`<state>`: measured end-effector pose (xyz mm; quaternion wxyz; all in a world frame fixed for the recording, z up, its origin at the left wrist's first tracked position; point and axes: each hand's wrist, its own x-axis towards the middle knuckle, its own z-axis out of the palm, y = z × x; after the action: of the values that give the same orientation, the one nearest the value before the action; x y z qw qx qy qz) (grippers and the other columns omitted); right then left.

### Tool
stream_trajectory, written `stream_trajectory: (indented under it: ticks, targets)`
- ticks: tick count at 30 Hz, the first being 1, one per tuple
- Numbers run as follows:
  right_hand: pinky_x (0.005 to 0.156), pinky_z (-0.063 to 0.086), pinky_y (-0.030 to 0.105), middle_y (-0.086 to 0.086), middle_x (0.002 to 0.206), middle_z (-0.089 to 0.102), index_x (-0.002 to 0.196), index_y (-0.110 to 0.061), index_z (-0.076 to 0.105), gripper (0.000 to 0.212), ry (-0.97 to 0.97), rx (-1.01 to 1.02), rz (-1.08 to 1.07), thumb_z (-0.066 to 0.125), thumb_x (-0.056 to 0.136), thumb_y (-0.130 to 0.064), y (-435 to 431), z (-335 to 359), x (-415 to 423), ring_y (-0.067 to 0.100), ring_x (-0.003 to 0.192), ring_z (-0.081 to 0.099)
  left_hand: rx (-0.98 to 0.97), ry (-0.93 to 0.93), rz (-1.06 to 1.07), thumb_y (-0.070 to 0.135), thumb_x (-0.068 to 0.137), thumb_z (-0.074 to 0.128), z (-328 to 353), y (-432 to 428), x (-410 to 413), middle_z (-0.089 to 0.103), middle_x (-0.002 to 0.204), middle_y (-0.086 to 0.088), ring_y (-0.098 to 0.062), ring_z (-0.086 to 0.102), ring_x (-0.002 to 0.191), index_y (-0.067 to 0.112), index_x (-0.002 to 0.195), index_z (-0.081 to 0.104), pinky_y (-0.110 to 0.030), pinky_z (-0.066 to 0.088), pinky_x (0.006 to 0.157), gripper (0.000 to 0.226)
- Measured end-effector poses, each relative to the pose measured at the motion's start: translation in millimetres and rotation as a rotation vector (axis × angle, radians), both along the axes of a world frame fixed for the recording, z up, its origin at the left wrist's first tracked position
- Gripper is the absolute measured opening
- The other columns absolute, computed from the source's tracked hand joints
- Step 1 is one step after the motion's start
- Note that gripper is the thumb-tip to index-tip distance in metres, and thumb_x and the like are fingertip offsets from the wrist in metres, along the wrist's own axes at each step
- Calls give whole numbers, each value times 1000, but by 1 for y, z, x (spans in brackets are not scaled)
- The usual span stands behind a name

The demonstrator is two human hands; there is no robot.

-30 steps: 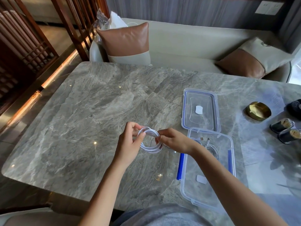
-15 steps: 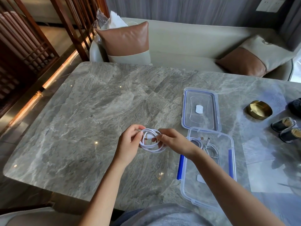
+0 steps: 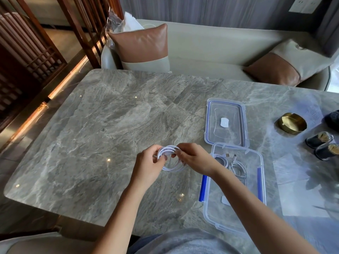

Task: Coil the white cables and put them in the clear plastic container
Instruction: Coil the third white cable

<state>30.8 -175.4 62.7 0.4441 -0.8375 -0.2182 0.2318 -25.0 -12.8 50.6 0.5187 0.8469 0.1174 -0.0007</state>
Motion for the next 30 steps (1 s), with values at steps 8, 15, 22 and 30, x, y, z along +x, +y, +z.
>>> stream_trajectory:
  ticks: [8,15,22,30]
  targets:
    - [57,33,25,1,63,48,77,-9,63,24,8,-48,222,58,92,-27,-7,-7,4,11,58,40,-168,249,-311,3,90,48,6,16,-1,72,76,2,-12,66,69,19,89,67,-25,53,62,25]
    - [62,41,15,-5,68,55,82,-3,65,23,530,343,225,53,93,-20,-9,-7,-1,5,62,49,-587,346,-511,19,80,64,14,40,-3,74,78,-2,-9,68,76,11,101,68,-19,53,67,23]
    - [65,42,19,-3,67,58,75,-14,65,24,658,456,68,54,87,-33,-3,-13,-3,9,63,51,-461,-62,-259,18,73,72,-1,12,-4,69,95,1,-12,66,87,25,112,61,-20,51,78,40]
    - [61,41,17,-5,64,52,78,-19,68,24,602,418,60,54,89,-36,-3,-4,-6,6,58,47,-241,-323,-121,38,71,74,-1,2,-1,75,80,1,-17,70,69,23,81,74,-39,56,67,17]
